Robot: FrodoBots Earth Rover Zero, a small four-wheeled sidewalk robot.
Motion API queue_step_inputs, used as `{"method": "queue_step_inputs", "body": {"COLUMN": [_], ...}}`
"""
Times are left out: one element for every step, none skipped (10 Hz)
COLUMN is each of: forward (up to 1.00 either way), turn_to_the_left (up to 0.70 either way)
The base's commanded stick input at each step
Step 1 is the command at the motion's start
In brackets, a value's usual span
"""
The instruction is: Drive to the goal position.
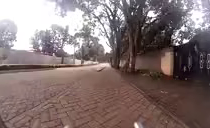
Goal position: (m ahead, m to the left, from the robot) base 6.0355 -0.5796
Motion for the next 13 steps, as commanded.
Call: {"method": "queue_step_inputs", "body": {"forward": [0.5,0.5,0.5,0.5,0.5,0.5,0.5,0.5,0.5,0.5,0.5,0.5,0.5], "turn_to_the_left": [0.0,0.0,0.0,0.0,0.0,0.0,0.0,0.0,0.0,0.0,0.0,0.0,0.0]}}
